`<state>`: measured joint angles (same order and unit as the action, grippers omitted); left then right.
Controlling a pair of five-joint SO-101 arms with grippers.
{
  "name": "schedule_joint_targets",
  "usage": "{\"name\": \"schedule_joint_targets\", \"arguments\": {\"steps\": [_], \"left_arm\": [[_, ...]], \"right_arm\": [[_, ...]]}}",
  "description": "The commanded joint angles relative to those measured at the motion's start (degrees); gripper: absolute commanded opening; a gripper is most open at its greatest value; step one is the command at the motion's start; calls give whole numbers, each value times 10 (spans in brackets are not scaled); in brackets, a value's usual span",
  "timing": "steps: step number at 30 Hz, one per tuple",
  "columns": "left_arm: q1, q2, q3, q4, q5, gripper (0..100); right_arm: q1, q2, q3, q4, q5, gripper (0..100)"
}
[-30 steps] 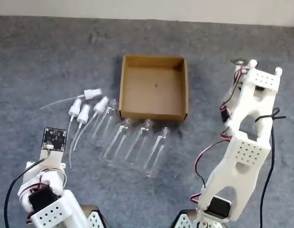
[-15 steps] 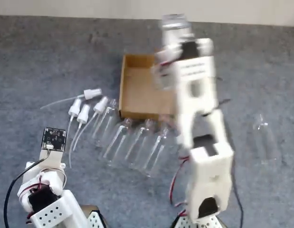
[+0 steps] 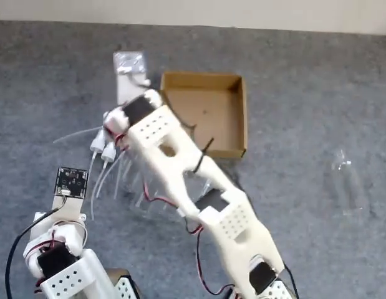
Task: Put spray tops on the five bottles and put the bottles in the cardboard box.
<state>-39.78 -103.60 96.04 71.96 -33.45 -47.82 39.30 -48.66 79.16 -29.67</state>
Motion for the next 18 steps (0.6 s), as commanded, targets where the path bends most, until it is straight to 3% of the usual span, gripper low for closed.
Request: {"name": "schedule_joint_targets", "arguments": {"steps": [1, 9, 14, 18], "left_arm": [[15, -6, 11, 4, 6, 14], [15, -4, 11, 4, 6, 14], [15, -4, 11, 4, 6, 14], [15, -4, 11, 4, 6, 14]], "right_arm": [[-34, 7, -28, -16, -8, 17], [-44, 35, -28, -9, -7, 235], [-41, -7, -29, 30, -4, 264], [-24, -72, -28, 109, 112, 264]]}}
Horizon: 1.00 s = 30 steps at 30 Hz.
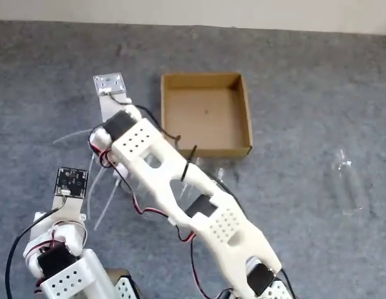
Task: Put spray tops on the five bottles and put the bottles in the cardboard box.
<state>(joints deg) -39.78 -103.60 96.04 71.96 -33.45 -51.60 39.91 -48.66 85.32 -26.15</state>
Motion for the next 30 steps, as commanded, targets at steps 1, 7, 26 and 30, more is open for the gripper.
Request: {"name": "schedule_joint_targets", "arguments": {"steps": [1, 7, 26, 30], "left_arm": [[15, -4, 11, 4, 6, 14], [15, -4, 11, 4, 6, 14], [15, -4, 11, 4, 6, 14], [15, -4, 11, 4, 6, 13]], "right_arm": [[22, -94, -28, 68, 104, 264], [115, -187, -5, 162, 210, 264], [767, -582, 580, 8, 718, 267], [827, -478, 561, -56, 724, 267]]}}
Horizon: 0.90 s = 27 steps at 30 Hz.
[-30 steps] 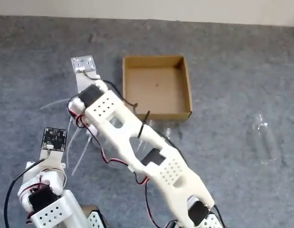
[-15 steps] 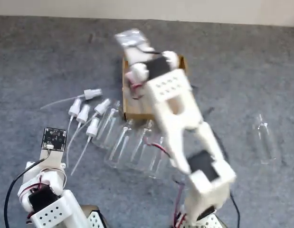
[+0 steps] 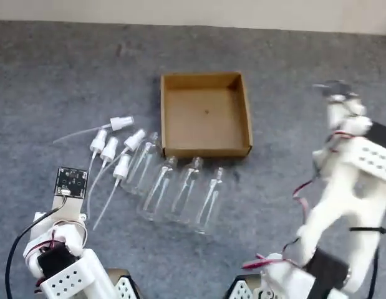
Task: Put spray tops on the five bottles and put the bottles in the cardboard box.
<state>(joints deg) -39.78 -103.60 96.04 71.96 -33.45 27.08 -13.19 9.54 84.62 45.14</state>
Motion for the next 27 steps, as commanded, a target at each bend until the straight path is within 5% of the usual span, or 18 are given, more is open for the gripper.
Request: {"name": "schedule_joint_targets", "arguments": {"steps": [1, 17, 24, 27], "left_arm": [[15, -4, 11, 4, 6, 13], [15, -4, 11, 4, 6, 13], [15, -4, 11, 2, 7, 14], [15, -7, 11, -1, 5, 14]], "right_arm": [[44, 83, -38, -59, 11, 267], [69, 454, -319, -64, -8, 262], [27, 458, -276, -36, -11, 28], [-12, 455, -274, 43, -12, 4]]}}
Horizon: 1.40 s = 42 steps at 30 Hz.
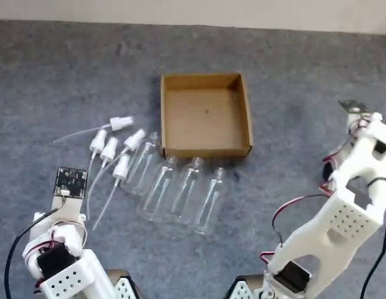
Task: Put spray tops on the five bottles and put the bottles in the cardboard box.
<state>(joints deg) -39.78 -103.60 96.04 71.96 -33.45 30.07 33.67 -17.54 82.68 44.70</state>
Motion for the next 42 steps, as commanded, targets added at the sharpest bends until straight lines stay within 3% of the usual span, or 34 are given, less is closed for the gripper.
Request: {"name": "schedule_joint_targets", "arguments": {"steps": [1, 7, 14, 19, 23, 27, 36, 42], "left_arm": [[14, -7, 10, -12, 5, 11], [11, -4, -14, -146, 6, 14], [36, 42, -203, -24, 7, 15], [74, 308, -404, 25, 6, 15], [126, 572, -623, 115, -21, 21], [170, 792, -801, 159, -28, 113], [240, 1126, -1038, 156, 28, 98], [270, 1243, -1067, 58, 74, 98]], "right_arm": [[-51, -22, -2, 77, -10, 5], [-88, -109, 40, 56, -94, 5], [-141, -257, 317, -102, -128, 5], [-162, -378, 480, -160, -135, 5], [-174, -436, 542, -164, -132, 5], [-197, -445, 553, -173, -132, 5], [-220, -439, 554, -208, -132, 5], [-218, -438, 555, -205, -106, 5]]}}
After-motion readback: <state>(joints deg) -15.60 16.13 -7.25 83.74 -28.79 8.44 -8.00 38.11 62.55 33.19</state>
